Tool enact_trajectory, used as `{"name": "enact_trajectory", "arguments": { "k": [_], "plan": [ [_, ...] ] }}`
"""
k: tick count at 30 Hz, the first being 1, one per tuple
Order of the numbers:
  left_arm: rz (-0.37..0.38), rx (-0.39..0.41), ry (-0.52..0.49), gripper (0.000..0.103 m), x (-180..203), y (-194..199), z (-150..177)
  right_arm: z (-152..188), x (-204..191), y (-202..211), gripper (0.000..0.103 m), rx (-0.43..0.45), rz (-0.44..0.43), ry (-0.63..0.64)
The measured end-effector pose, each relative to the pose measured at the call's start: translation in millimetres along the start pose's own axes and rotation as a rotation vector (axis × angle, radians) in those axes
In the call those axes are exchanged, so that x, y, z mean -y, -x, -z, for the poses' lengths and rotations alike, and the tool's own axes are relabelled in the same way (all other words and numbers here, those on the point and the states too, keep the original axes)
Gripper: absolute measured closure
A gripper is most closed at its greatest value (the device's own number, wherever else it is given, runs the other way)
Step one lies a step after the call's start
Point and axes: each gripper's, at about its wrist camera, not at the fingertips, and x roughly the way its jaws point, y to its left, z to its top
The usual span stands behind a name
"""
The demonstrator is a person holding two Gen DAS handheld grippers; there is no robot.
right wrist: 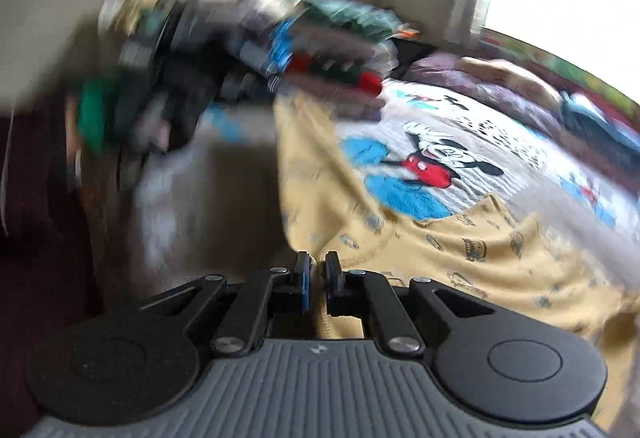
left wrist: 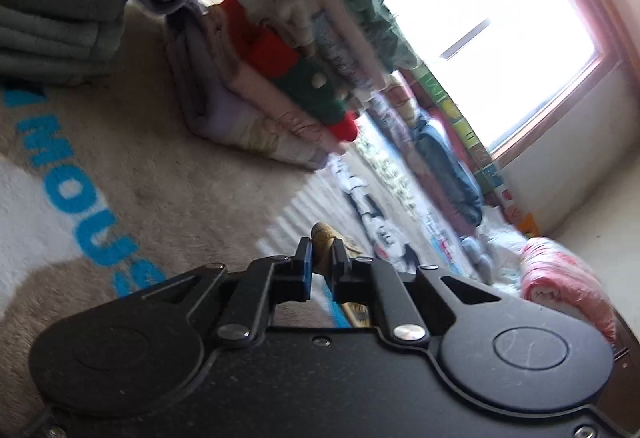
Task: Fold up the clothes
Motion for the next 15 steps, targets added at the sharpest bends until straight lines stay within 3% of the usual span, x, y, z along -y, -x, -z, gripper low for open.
{"name": "enact_trajectory", "arguments": {
  "k": [2, 4, 6, 8, 11, 14, 15],
  "plan": [
    [-0.087, -0.038, -0.042, 0.096, -1.6, -12.6, 7.0, 6.0, -9.6, -21.4, 0.094, -0.125, -0.008, 0.101],
    [-0.084, -0.045, -0.026, 0.096, -5.2, -15.4, 8.6, 16.8, -33.0, -31.8, 0.093, -0.178, 0.043, 0.293],
    [-0.062, -0.046, -0.001, 0.084, -8.2, -13.8, 7.0, 18.2, -48.9, -31.6, 0.089, -0.181, 0.088, 0.381],
    [-0.039, -0.046, 0.028, 0.079, -11.8, -11.7, 5.6, 16.1, -58.9, -26.4, 0.083, -0.143, 0.131, 0.424],
    [-0.029, -0.051, 0.049, 0.079, -13.4, -9.8, 5.2, 18.4, -79.2, -27.0, 0.081, -0.103, 0.187, 0.538],
    [-0.041, -0.046, 0.018, 0.08, -7.4, -10.8, 7.8, 14.0, -86.8, -48.9, 0.081, -0.125, 0.25, 0.588],
    [-0.05, -0.044, -0.001, 0.089, -4.9, -11.4, 9.2, 13.6, -85.7, -56.3, 0.081, -0.147, 0.269, 0.588]
  ]
}}
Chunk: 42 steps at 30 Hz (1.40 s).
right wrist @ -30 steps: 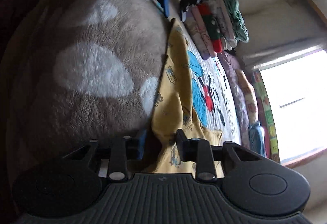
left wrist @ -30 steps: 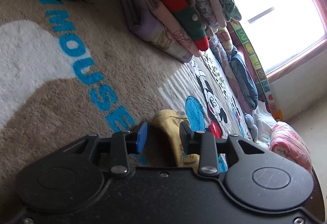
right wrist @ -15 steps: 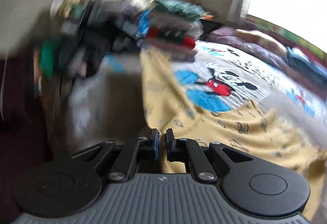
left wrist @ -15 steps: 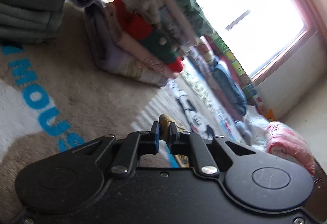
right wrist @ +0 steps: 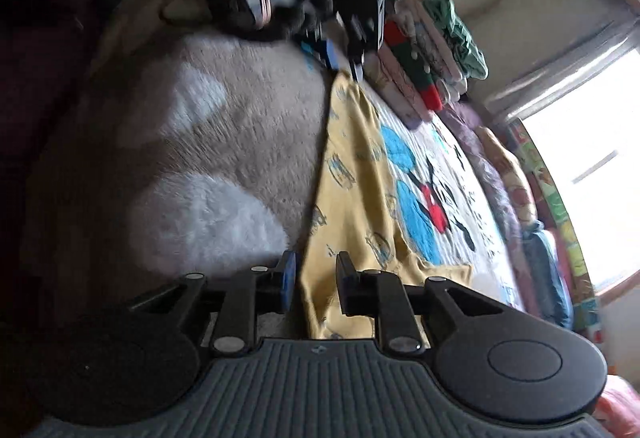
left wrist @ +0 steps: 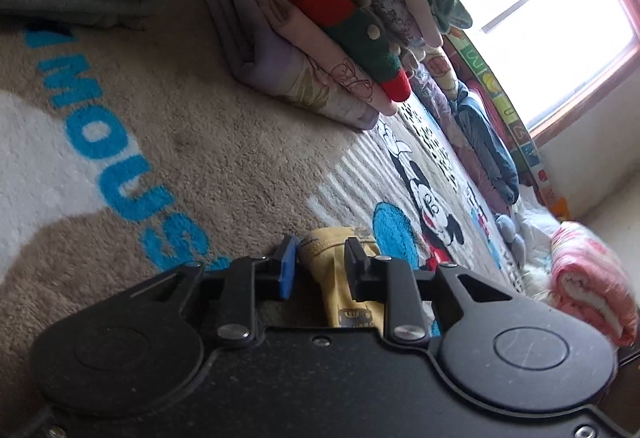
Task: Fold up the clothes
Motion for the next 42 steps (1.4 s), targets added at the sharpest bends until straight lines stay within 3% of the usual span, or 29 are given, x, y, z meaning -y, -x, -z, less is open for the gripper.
{"name": "enact_trajectory", "arguments": {
  "k": [1, 3, 6, 8, 10, 12, 14, 15, 20, 23, 26, 28, 32, 34, 35, 36, 37, 42],
  "plan": [
    [-0.01, 0.012, -0.019, 0.095, 2.2, 0.6, 0.7, -1.4, 2.6, -6.9, 0.082, -0.019, -0.004, -0.022],
    [-0.019, 0.049, -0.039, 0.096, 4.4, 4.5, 0.3, -4.0, 14.5, -16.3, 0.097, -0.04, -0.074, -0.116],
    [-0.031, 0.064, -0.044, 0.096, 3.6, 5.3, -1.8, -12.7, 39.4, -7.5, 0.101, 0.033, -0.163, -0.307],
    [-0.066, 0.035, -0.047, 0.095, 2.5, -2.0, -0.3, -11.3, 47.3, -11.4, 0.1, 0.022, -0.226, -0.413],
    [-0.077, 0.043, -0.058, 0.09, 4.6, -1.2, 0.1, -6.0, 37.1, -19.1, 0.097, -0.003, -0.233, -0.387],
    [-0.08, 0.065, -0.076, 0.069, 9.1, 3.6, -1.1, -5.1, 35.9, -6.8, 0.097, 0.051, -0.241, -0.399],
    [-0.081, 0.085, -0.078, 0.055, 10.0, 9.1, -2.1, -3.7, 31.2, 5.7, 0.085, 0.08, -0.232, -0.408],
    [-0.081, 0.084, -0.063, 0.055, 8.0, 9.9, -2.7, -3.5, 27.8, 11.2, 0.079, 0.09, -0.219, -0.409],
    [-0.038, 0.062, 0.004, 0.055, 1.2, 11.5, -7.3, 1.0, 29.1, 7.7, 0.072, 0.116, -0.119, -0.463],
    [-0.002, 0.086, -0.115, 0.055, 16.9, 18.8, -19.1, -1.8, 36.3, 3.5, 0.067, 0.144, -0.105, -0.507],
    [0.024, 0.038, -0.284, 0.055, 38.6, 7.9, -27.2, 0.1, 41.9, -7.1, 0.056, 0.147, -0.123, -0.572],
    [0.048, -0.01, -0.381, 0.055, 51.3, -2.9, -29.8, 2.5, 37.5, -19.3, 0.055, 0.13, -0.16, -0.604],
    [-0.048, -0.097, -0.622, 0.055, 74.2, -35.9, -21.9, 14.3, 28.4, -23.7, 0.055, 0.156, -0.168, -0.681],
    [-0.056, -0.141, -0.653, 0.056, 74.7, -50.6, -20.0, 17.7, 23.6, -21.2, 0.055, 0.178, -0.15, -0.681],
    [-0.045, -0.161, -0.666, 0.059, 74.9, -55.7, -17.3, 19.2, 21.2, -19.9, 0.055, 0.188, -0.141, -0.681],
    [-0.032, -0.18, -0.68, 0.083, 75.1, -60.6, -14.4, 20.7, 19.8, -19.3, 0.054, 0.196, -0.137, -0.689],
    [-0.026, -0.164, -0.698, 0.093, 77.4, -60.5, -12.8, 22.9, 18.5, -18.9, 0.054, 0.204, -0.136, -0.705],
    [0.002, -0.056, -0.79, 0.094, 89.9, -57.0, -5.5, 25.7, 18.2, -19.5, 0.053, 0.219, -0.151, -0.73]
  ]
}}
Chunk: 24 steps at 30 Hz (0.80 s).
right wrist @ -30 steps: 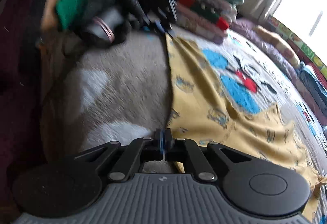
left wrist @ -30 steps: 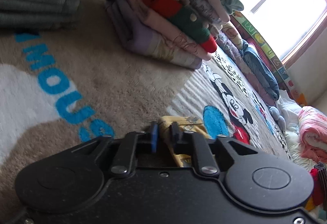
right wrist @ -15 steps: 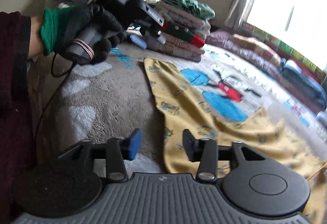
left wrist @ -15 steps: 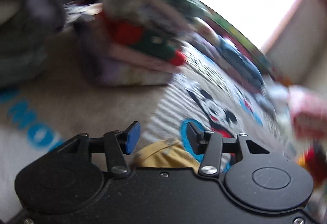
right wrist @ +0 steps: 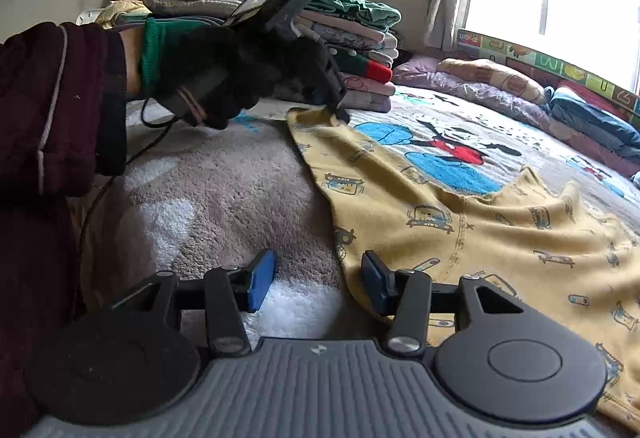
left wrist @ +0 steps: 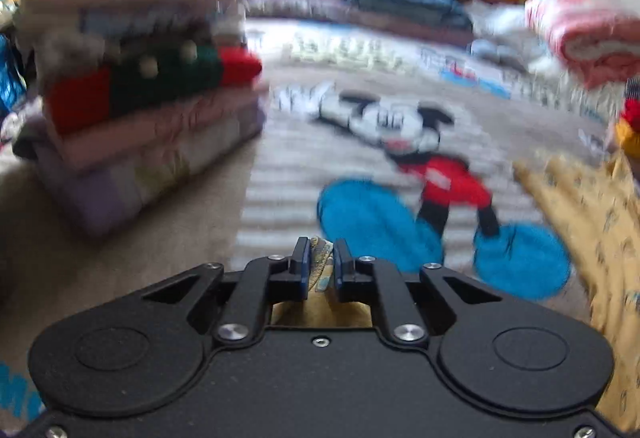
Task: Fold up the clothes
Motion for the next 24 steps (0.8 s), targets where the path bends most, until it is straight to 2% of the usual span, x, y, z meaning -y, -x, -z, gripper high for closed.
{"name": "enact_trajectory", "arguments": {
  "k": [4, 5, 9, 12, 14, 16, 18, 20, 21, 24],
  "plan": [
    [-0.051, -0.05, -0.023, 0.091, 1.9, -19.5, 5.3, -3.6, 1.4, -1.3, 0.053, -0.027, -0.03, -0.003],
    [-0.076, -0.063, -0.038, 0.085, 4.6, -24.4, 6.9, -4.3, 0.7, -1.3, 0.053, -0.032, -0.033, 0.003],
    [-0.164, -0.029, -0.042, 0.07, 4.5, -11.4, 3.4, -6.8, -5.8, -1.9, 0.053, -0.05, -0.016, 0.04],
    [-0.259, 0.007, -0.002, 0.071, -4.2, 4.1, -0.5, -9.3, -11.5, 2.4, 0.053, -0.057, -0.005, 0.078],
    [-0.208, 0.027, 0.052, 0.071, -10.3, 20.2, -2.1, -9.1, -14.1, 9.6, 0.053, -0.052, -0.013, 0.092],
    [-0.117, 0.023, 0.076, 0.071, -8.6, 30.5, -2.1, -8.0, -16.4, 17.5, 0.054, -0.046, -0.019, 0.101],
    [-0.019, -0.013, 0.083, 0.071, -5.5, 33.1, 2.7, -5.2, -19.0, 26.4, 0.054, -0.035, -0.029, 0.101],
    [-0.003, -0.087, 0.091, 0.071, -1.7, 19.3, 11.8, -2.5, -20.6, 32.7, 0.053, -0.028, -0.034, 0.106],
    [-0.039, -0.126, 0.091, 0.071, -0.5, 9.4, 18.5, -1.2, -21.2, 35.6, 0.053, -0.026, -0.039, 0.106],
    [-0.091, -0.069, 0.086, 0.071, 13.5, 14.8, 14.2, -0.6, -13.3, 40.7, 0.053, -0.05, -0.078, 0.029]
  ]
}}
